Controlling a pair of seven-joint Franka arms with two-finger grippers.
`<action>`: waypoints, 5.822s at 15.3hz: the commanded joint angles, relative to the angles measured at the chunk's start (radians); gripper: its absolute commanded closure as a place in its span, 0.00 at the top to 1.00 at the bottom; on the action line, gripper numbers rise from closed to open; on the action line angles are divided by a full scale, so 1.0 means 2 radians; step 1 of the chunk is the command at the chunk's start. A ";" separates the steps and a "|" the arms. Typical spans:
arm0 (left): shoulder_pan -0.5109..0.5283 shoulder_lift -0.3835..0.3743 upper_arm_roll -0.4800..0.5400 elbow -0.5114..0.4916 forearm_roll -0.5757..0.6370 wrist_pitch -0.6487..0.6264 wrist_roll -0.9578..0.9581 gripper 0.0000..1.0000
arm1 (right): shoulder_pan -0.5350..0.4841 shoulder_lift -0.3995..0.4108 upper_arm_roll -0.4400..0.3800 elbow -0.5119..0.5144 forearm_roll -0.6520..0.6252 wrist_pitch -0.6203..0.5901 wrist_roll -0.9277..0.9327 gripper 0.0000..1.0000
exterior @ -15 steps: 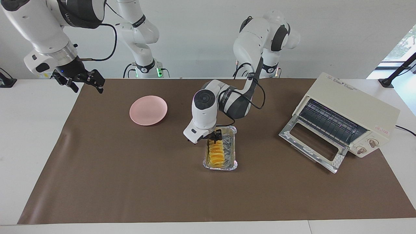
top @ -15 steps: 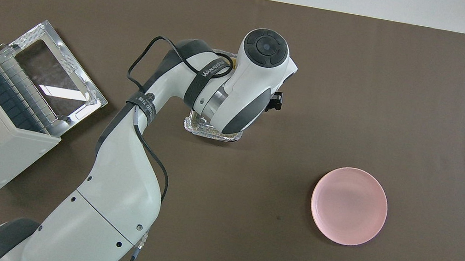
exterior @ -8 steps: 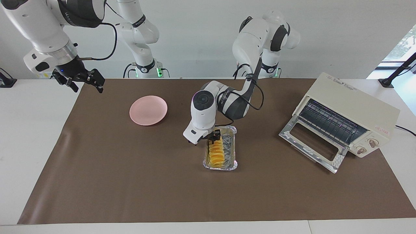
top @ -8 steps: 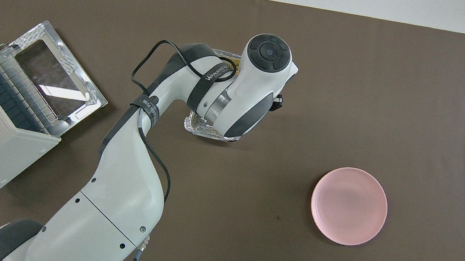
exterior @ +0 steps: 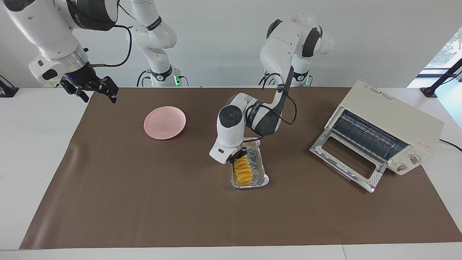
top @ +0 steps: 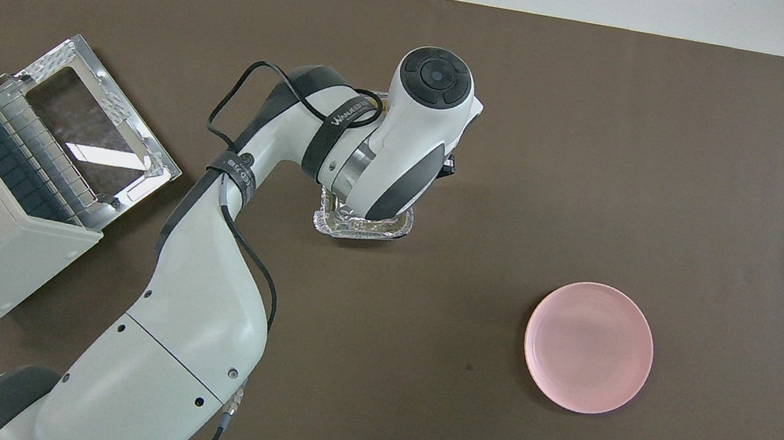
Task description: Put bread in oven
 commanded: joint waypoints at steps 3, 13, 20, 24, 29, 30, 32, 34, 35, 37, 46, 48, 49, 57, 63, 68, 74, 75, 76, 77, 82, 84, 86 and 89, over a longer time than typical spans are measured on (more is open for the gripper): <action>0.010 -0.056 0.052 -0.012 -0.017 -0.078 -0.028 0.00 | -0.004 -0.007 0.004 -0.005 -0.004 -0.005 -0.003 1.00; 0.097 -0.107 0.136 -0.047 -0.021 -0.116 -0.054 0.00 | -0.004 -0.007 0.004 -0.005 -0.004 -0.005 -0.003 1.00; 0.153 -0.132 0.136 -0.101 -0.017 -0.134 -0.049 0.00 | -0.004 -0.007 0.004 -0.005 -0.004 -0.005 -0.003 1.00; 0.162 -0.134 0.146 -0.103 -0.017 -0.153 -0.048 0.00 | -0.004 -0.007 0.004 -0.005 -0.004 -0.005 -0.003 1.00; 0.175 -0.143 0.155 -0.122 -0.008 -0.156 -0.022 0.00 | -0.004 -0.007 0.004 -0.005 -0.004 -0.005 -0.003 1.00; 0.175 -0.143 0.158 -0.123 -0.008 -0.156 -0.020 0.00 | -0.004 -0.007 0.004 -0.005 -0.004 -0.005 -0.003 1.00; 0.178 -0.143 0.161 -0.123 -0.004 -0.154 -0.018 0.00 | -0.004 -0.007 0.004 -0.005 -0.004 -0.005 -0.003 1.00; 0.184 -0.143 0.163 -0.127 0.002 -0.151 0.004 0.00 | -0.004 -0.007 0.004 -0.005 -0.004 -0.005 -0.003 1.00; 0.189 -0.143 0.164 -0.127 0.003 -0.150 0.013 0.00 | -0.004 -0.007 0.004 -0.005 -0.004 -0.005 -0.003 1.00; 0.202 -0.143 0.163 -0.128 0.003 -0.150 0.026 0.00 | -0.004 -0.007 0.004 -0.005 -0.004 -0.005 -0.003 1.00; 0.207 -0.157 0.164 -0.162 0.022 -0.138 0.035 0.00 | -0.004 -0.007 0.004 -0.005 -0.004 -0.005 -0.003 1.00; 0.202 -0.163 0.164 -0.176 0.037 -0.130 0.035 0.00 | -0.004 -0.007 0.004 -0.005 -0.004 -0.005 -0.003 1.00; 0.199 -0.166 0.164 -0.185 0.042 -0.123 0.034 0.00 | -0.004 -0.007 0.004 -0.005 -0.004 -0.005 -0.003 1.00; 0.193 -0.176 0.165 -0.213 0.052 -0.094 0.029 0.00 | -0.004 -0.007 0.004 -0.005 -0.004 -0.005 -0.003 1.00; 0.191 -0.179 0.165 -0.217 0.062 -0.095 0.035 0.00 | -0.004 -0.007 0.004 -0.005 -0.004 -0.005 -0.003 1.00; 0.190 -0.179 0.165 -0.217 0.062 -0.096 0.048 0.00 | -0.004 -0.007 0.004 -0.005 -0.004 -0.005 -0.003 1.00; 0.190 -0.179 0.165 -0.217 0.062 -0.098 0.056 0.78 | -0.004 -0.007 0.004 -0.005 -0.004 -0.005 -0.003 1.00; 0.189 -0.179 0.165 -0.215 0.062 -0.100 0.055 1.00 | -0.004 -0.007 0.004 -0.005 -0.004 -0.005 -0.003 1.00; 0.188 -0.179 0.165 -0.214 0.063 -0.099 0.055 1.00 | -0.004 -0.007 0.004 -0.005 -0.004 -0.006 -0.003 1.00; 0.182 -0.179 0.165 -0.213 0.063 -0.097 0.055 1.00 | -0.004 -0.007 0.004 -0.005 -0.004 -0.005 -0.003 1.00; 0.162 -0.178 0.164 -0.208 0.079 -0.075 0.061 1.00 | -0.004 -0.007 0.004 -0.005 -0.004 -0.005 -0.003 1.00; 0.151 -0.178 0.164 -0.202 0.091 -0.077 0.097 1.00 | -0.004 -0.007 0.004 -0.005 -0.004 -0.005 -0.003 1.00; 0.149 -0.184 0.163 -0.201 0.091 -0.077 0.138 1.00 | -0.004 -0.007 0.004 -0.005 -0.004 -0.005 -0.003 1.00; 0.144 -0.194 0.164 -0.186 0.091 -0.084 0.245 1.00 | -0.004 -0.007 0.004 -0.005 -0.004 -0.005 -0.003 1.00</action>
